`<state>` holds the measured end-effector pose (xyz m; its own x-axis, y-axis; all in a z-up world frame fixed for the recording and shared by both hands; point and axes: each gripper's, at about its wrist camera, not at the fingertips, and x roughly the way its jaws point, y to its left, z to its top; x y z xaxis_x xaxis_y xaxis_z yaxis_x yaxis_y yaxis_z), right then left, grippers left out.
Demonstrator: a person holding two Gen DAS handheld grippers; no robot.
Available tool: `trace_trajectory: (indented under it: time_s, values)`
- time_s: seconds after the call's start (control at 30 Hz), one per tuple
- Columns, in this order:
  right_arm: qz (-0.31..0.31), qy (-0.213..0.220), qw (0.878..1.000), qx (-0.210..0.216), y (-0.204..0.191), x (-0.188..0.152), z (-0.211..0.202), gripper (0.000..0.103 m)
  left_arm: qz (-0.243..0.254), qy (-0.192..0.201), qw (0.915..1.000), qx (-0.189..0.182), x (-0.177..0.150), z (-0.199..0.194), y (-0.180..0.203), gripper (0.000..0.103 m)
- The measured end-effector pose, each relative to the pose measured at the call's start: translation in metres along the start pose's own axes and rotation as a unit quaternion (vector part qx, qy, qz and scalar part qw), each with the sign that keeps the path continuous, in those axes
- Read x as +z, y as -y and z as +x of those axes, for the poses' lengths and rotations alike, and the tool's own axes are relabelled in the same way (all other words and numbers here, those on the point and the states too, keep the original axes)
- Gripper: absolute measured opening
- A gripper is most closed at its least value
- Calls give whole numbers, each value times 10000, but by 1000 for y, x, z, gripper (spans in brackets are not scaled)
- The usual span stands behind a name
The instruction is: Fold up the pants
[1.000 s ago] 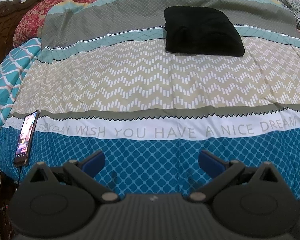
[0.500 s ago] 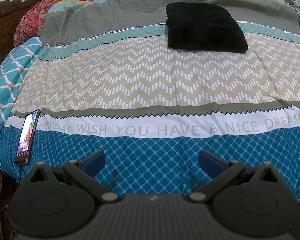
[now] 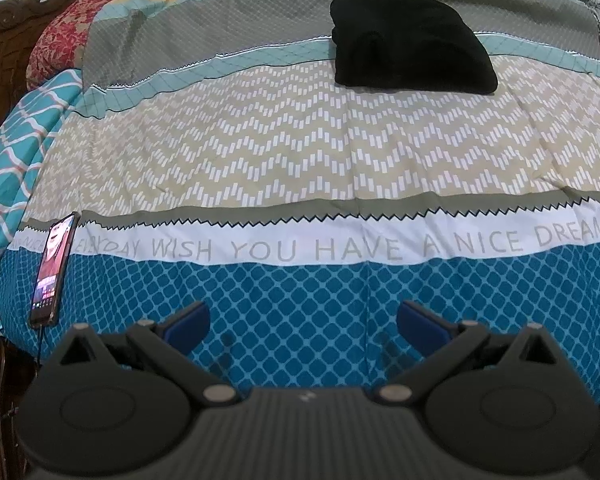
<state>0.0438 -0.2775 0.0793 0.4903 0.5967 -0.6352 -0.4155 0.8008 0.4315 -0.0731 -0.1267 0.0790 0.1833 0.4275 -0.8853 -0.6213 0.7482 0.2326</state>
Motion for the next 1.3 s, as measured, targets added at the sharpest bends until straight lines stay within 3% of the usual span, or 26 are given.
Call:
trace_trajectory:
  time_s: [1.13, 1.3]
  values:
    - [9, -53, 10000, -14, 3, -1, 3, 103, 17, 35, 10000, -40, -2, -1, -1, 103]
    - [5, -26, 10000, -24, 2, -1, 3, 103, 119, 241, 9995, -139, -2, -8, 2, 103]
